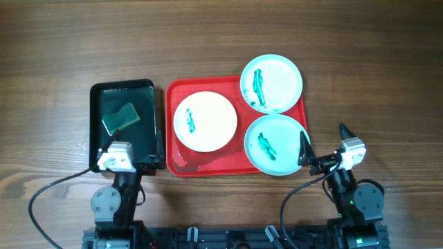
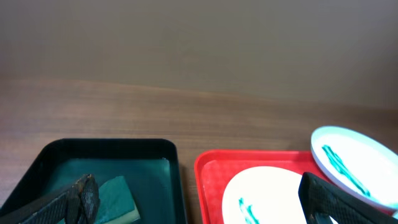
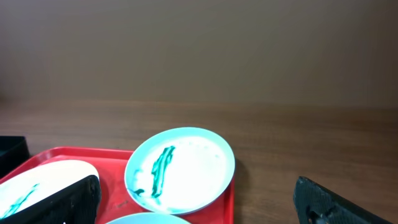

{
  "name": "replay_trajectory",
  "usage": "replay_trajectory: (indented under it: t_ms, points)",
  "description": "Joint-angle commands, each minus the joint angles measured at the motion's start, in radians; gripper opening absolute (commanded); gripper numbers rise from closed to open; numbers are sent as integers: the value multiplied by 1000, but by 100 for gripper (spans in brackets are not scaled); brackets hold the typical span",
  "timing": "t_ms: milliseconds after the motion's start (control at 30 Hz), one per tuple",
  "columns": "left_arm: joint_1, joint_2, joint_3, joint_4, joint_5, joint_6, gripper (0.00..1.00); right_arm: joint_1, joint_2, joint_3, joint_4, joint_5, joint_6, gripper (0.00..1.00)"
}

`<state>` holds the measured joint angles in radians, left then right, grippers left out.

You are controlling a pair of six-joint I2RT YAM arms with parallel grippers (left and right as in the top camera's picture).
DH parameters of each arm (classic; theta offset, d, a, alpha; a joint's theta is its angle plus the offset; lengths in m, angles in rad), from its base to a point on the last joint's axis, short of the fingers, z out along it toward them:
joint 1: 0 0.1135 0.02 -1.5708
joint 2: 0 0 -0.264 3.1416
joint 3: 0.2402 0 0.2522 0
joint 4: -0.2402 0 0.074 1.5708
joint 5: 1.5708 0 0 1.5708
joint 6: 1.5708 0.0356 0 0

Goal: Clean dirty plates on tray and stack at the side

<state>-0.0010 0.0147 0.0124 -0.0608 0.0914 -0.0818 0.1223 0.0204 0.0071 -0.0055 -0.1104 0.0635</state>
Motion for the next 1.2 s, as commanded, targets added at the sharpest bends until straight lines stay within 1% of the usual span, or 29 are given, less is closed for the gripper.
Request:
replay_trajectory:
  t_ms: [0, 100, 167, 300, 333, 367, 500, 600, 667, 733, 767, 800, 867, 900, 967, 1033, 1067, 1100, 1133, 1167]
  points:
    - [-4, -1, 86, -47, -52, -92, 100, -3, 0, 47, -8, -48, 19, 100]
    - [-4, 53, 216, -172, -52, -91, 100, -3, 36, 102, -14, -112, 40, 100]
    - [-4, 121, 317, -240, -52, -92, 100, -3, 76, 151, -15, -154, 77, 100]
    - [-4, 292, 528, -377, -52, -91, 100, -3, 190, 265, -55, -182, 77, 100]
    - [-4, 338, 577, -412, -52, -91, 100, -3, 237, 306, -79, -182, 74, 100]
    - [-4, 420, 663, -471, -52, -91, 100, -3, 278, 342, -97, -182, 68, 100]
    - [-4, 674, 923, -679, -53, -91, 100, -3, 510, 532, -196, -182, 68, 100]
    - [-4, 875, 1123, -858, -59, -91, 100, -3, 689, 707, -332, -201, 67, 100]
    - [-4, 988, 1227, -940, -47, -91, 100, -3, 812, 838, -451, -203, 67, 100]
    - [-4, 1094, 1281, -938, 48, -91, 100, -3, 948, 982, -578, -239, 48, 100]
    - [-4, 1131, 1281, -929, 61, -91, 100, -3, 1010, 1043, -626, -299, 9, 100]
    - [-4, 1155, 1281, -928, 61, -91, 100, -3, 1048, 1075, -642, -348, -1, 100]
    - [-4, 1218, 1281, -930, 89, -91, 100, -3, 1121, 1099, -605, -485, 2, 100]
    - [-4, 1242, 1281, -932, 98, -91, 100, -3, 1151, 1099, -593, -538, 38, 100]
    - [-4, 1284, 1281, -929, 106, -92, 100, -3, 1200, 1099, -576, -558, 122, 100]
    - [-4, 1320, 1281, -924, 137, -91, 100, -2, 1251, 1099, -561, -601, 120, 100]
    - [-4, 1329, 1281, -923, 130, -83, 100, 3, 1272, 1099, -565, -598, 122, 100]
    - [-3, 1334, 1281, -912, 80, -65, 100, 14, 1285, 1099, -573, -576, 124, 100]
    - [-3, 1336, 1281, -904, -6, -54, 95, 29, 1293, 1099, -581, -539, 138, 100]
    - [-3, 1340, 1281, -894, -85, -50, 95, 48, 1297, 1099, -591, -481, 169, 100]
